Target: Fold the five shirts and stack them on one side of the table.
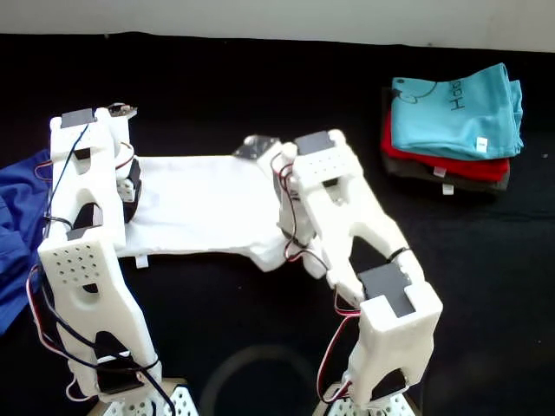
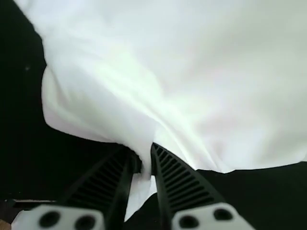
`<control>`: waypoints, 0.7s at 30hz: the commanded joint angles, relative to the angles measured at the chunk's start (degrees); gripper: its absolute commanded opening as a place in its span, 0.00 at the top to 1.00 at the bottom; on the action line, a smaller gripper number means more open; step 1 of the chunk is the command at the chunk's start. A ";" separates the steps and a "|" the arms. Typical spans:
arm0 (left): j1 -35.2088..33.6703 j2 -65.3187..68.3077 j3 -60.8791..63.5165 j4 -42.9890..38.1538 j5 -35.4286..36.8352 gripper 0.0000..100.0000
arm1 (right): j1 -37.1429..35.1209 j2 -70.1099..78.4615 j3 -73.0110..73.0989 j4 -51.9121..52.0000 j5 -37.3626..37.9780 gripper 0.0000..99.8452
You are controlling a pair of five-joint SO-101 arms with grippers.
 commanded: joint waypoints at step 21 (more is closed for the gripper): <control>-0.31 0.57 -1.71 -1.49 0.26 0.99 | 7.52 28.35 -49.54 4.35 -21.36 0.65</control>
